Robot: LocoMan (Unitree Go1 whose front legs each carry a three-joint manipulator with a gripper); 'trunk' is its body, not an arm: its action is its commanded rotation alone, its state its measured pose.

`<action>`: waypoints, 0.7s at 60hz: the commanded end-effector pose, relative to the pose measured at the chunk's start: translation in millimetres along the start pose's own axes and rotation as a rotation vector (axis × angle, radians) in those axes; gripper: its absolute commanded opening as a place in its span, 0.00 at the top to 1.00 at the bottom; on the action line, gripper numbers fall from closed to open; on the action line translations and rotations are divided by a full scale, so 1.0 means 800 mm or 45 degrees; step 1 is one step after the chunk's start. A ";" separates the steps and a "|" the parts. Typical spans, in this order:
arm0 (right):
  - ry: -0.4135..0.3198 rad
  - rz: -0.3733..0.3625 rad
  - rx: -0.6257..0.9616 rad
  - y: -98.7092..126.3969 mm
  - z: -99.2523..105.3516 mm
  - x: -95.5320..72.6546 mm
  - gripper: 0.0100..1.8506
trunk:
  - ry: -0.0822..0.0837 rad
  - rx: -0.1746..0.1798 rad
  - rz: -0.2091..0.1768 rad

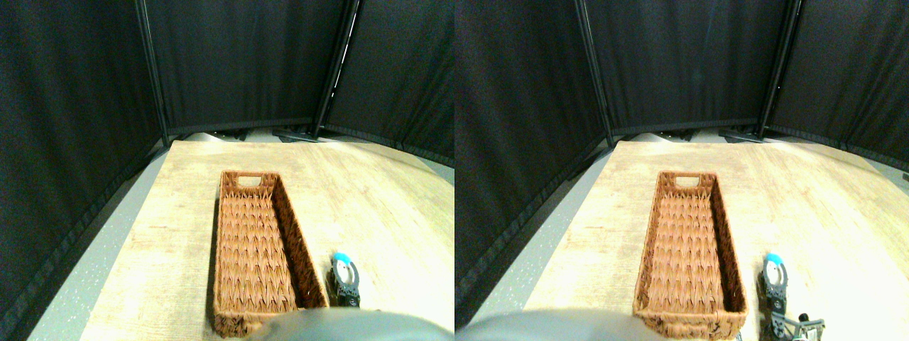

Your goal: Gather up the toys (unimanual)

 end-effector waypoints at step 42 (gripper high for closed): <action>0.222 0.222 -0.364 0.122 -0.007 0.016 0.97 | 0.003 -0.063 0.012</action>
